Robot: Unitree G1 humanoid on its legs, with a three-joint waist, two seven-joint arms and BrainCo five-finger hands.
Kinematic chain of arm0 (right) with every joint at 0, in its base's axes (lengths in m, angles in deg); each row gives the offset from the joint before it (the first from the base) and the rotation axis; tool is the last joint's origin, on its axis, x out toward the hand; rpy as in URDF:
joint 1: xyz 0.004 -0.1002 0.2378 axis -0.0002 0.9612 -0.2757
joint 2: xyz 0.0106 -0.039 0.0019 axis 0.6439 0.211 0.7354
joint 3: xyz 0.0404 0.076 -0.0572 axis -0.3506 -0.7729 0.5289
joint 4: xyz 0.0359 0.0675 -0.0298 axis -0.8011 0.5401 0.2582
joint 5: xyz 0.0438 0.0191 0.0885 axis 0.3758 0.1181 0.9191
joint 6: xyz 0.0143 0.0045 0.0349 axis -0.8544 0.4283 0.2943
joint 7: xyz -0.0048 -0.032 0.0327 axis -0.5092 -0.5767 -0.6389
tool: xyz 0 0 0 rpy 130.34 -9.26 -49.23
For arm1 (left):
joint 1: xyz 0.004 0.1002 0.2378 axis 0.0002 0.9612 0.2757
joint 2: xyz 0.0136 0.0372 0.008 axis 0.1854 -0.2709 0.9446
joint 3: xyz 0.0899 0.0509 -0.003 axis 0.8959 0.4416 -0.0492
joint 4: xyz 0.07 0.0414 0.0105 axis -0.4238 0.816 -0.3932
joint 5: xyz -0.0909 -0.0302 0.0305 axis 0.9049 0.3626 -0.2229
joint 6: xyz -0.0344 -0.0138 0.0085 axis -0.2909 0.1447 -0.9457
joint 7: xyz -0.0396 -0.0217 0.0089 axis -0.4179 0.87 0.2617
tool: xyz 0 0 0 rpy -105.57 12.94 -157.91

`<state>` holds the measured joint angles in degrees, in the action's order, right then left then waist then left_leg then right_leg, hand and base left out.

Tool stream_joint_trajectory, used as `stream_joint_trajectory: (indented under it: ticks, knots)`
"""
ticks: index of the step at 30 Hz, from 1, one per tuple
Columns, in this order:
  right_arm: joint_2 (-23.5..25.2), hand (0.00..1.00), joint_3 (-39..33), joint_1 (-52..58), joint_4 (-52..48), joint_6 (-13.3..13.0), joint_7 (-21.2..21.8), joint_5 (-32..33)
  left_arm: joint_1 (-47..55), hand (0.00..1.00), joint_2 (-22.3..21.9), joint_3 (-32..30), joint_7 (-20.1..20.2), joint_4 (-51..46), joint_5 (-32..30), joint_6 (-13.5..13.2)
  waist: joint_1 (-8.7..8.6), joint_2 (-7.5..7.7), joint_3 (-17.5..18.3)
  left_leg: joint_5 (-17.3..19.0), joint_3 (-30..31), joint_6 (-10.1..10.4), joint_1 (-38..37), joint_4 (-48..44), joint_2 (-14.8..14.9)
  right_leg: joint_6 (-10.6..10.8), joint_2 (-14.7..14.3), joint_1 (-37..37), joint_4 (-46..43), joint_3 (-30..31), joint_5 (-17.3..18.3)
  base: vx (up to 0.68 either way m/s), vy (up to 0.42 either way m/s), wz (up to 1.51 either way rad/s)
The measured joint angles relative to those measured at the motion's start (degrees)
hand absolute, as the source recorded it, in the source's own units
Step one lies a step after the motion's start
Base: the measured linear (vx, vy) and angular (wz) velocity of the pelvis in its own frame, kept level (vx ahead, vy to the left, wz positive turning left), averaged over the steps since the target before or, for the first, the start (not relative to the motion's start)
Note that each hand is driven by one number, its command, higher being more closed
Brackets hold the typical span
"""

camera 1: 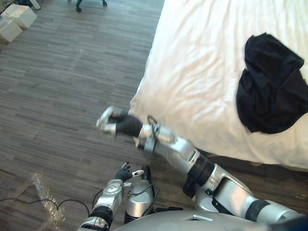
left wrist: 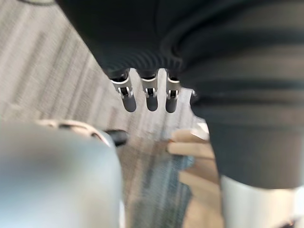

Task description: Tidy the bed and pick cloth on bed and put in laundry

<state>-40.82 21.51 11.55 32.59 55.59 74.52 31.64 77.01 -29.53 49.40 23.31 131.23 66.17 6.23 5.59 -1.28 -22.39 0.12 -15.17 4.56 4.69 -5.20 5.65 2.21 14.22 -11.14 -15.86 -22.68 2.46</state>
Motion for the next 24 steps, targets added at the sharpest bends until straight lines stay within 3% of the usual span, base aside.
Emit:
stream_joint_trajectory:
  ticks: [3,5,8,10,11,15,19,22,24]
  knots:
    - [-5.4,1.0,-9.2,-3.8,4.4,0.1,-3.7,0.0,-2.1,0.0,-1.5,3.2,0.0,1.2,1.8,-2.0,-0.89,-3.8,-2.1,-0.8,-0.5,-0.6,4.2,0.0,-1.8,0.1,1.9,-6.3,-2.3,1.7,-0.4,-0.12,0.035,-0.07]
    - [-8.9,1.0,-11.8,-4.7,7.9,0.8,-4.7,0.2,-2.7,0.0,-1.9,4.6,0.0,1.3,3.6,-2.4,-1.61,-5.17,-3.2,-1.4,-0.8,-0.6,5.6,-0.1,-2.0,0.1,2.0,-7.9,-2.6,2.1,-0.9,-0.05,0.016,-0.1]
    - [-14.9,1.0,-17.3,-4.6,16.6,1.2,-6.0,2.2,-4.1,0.0,-2.8,6.1,0.0,1.4,5.8,-2.4,-2.24,-5.96,-4.4,-1.2,-1.6,-1.5,8.1,-2.3,-1.7,-0.8,1.9,-10.6,-3.4,3.3,-1.6,0.0,-0.006,-0.17]
    - [-18.8,1.0,-19.2,-4.9,19.3,0.6,-3.7,5.0,-5.0,0.0,-3.8,7.5,0.5,1.4,7.1,-2.2,-2.96,-7.35,-4.9,-0.3,-1.9,-1.8,9.4,-4.0,-1.6,-0.8,1.9,-12.0,-4.0,4.4,-1.7,0.04,0.016,-0.12]
    - [-19.3,1.0,-19.5,-5.4,19.9,0.6,-3.2,5.3,-5.2,0.0,-3.9,7.8,0.6,1.4,7.3,-2.2,-3.02,-7.68,-5.0,0.0,-2.1,-1.8,9.6,-4.4,-1.7,-0.8,1.9,-12.5,-4.2,4.8,-1.7,0.03,0.027,-0.22]
    - [-20.3,1.0,-22.5,-6.8,22.9,-1.2,1.1,9.3,-6.2,0.0,-6.0,8.0,2.0,2.9,7.9,-2.8,-3.13,-11.31,-5.4,1.5,-3.4,-1.9,11.6,-6.0,-1.9,-0.1,2.1,-14.9,-4.0,6.8,-2.0,-0.01,0.039,-0.16]
    - [-20.2,1.0,-26.2,-5.5,21.8,-2.8,1.1,11.6,-5.7,0.0,-5.9,7.9,3.2,3.1,7.8,-2.9,-3.45,-11.57,-5.2,1.8,-3.5,-2.3,12.3,-5.9,-2.0,0.1,1.5,-15.1,-1.9,7.2,-3.6,-0.01,0.032,-0.06]
    - [-19.8,1.0,-32.3,1.0,15.3,-6.3,0.9,14.7,-4.8,0.0,-5.8,5.7,3.9,2.5,7.8,-3.2,-5.38,-10.9,-5.5,2.2,-4.3,-2.8,12.2,-6.4,-1.8,0.6,0.7,-13.6,1.6,7.9,-5.6,0.02,0.061,-0.11]
    - [-18.0,1.0,-37.8,9.9,8.2,-9.8,0.9,16.2,-2.9,0.0,-5.3,2.5,3.8,0.3,7.8,-2.9,-7.87,-9.08,-6.3,3.7,-5.3,-3.2,11.8,-7.7,-1.3,1.3,0.0,-12.0,4.5,9.1,-6.8,0.04,0.081,-0.31]
